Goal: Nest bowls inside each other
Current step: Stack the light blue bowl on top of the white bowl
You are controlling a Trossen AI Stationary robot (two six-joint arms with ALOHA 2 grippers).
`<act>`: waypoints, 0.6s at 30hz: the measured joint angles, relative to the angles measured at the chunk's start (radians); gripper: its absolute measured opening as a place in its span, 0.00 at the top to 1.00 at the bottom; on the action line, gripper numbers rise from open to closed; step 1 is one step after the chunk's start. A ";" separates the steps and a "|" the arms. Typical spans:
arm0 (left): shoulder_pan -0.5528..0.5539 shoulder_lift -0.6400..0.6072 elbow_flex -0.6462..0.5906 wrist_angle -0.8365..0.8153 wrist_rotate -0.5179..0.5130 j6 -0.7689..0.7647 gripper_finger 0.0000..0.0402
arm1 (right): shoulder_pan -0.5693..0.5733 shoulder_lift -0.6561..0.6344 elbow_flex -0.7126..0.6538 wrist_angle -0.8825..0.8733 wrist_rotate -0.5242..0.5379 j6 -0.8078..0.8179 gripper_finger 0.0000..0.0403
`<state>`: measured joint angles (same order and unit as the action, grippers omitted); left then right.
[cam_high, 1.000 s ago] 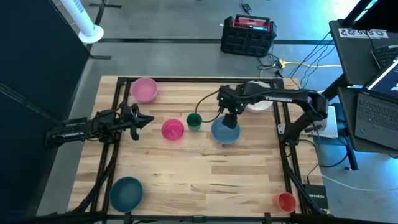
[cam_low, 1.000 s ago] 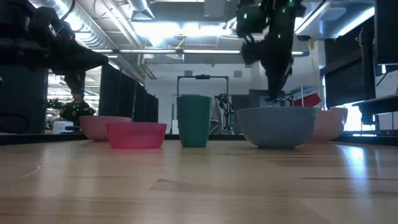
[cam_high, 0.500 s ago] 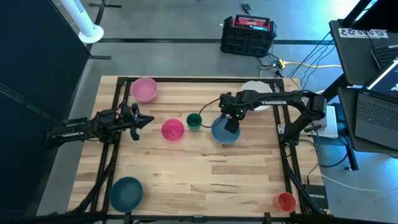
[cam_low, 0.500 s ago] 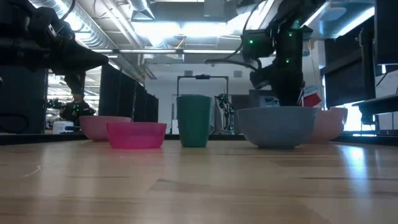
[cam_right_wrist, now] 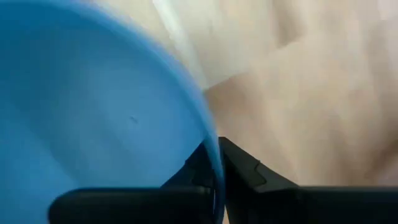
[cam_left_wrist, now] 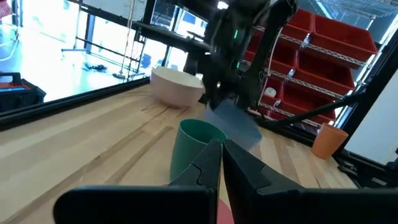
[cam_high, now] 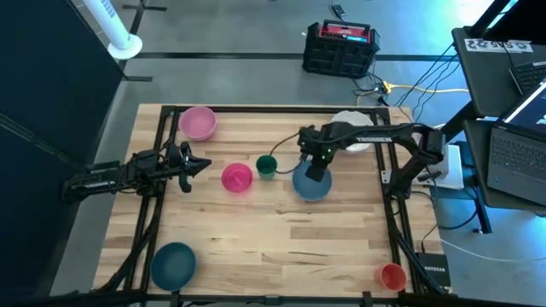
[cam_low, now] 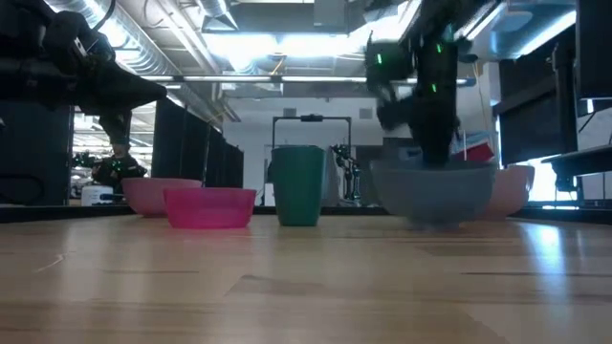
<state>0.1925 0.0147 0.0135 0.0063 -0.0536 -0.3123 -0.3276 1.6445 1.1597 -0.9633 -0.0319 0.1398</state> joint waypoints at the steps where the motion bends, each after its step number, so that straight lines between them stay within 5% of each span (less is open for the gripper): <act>1: 0.000 0.000 0.000 0.000 0.000 0.000 1.00 | -0.025 -0.017 0.020 -0.025 0.015 -0.009 1.00; 12: 0.000 0.000 0.000 0.001 0.000 -0.006 1.00 | -0.301 -0.199 0.238 -0.304 0.182 -0.113 1.00; 18: 0.000 0.000 0.000 0.001 0.000 -0.016 1.00 | -0.545 -0.226 0.187 -0.304 0.187 -0.206 1.00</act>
<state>0.1925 0.0147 0.0135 0.0074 -0.0537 -0.3280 -0.8722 1.4186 1.3467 -1.2674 0.1550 -0.0666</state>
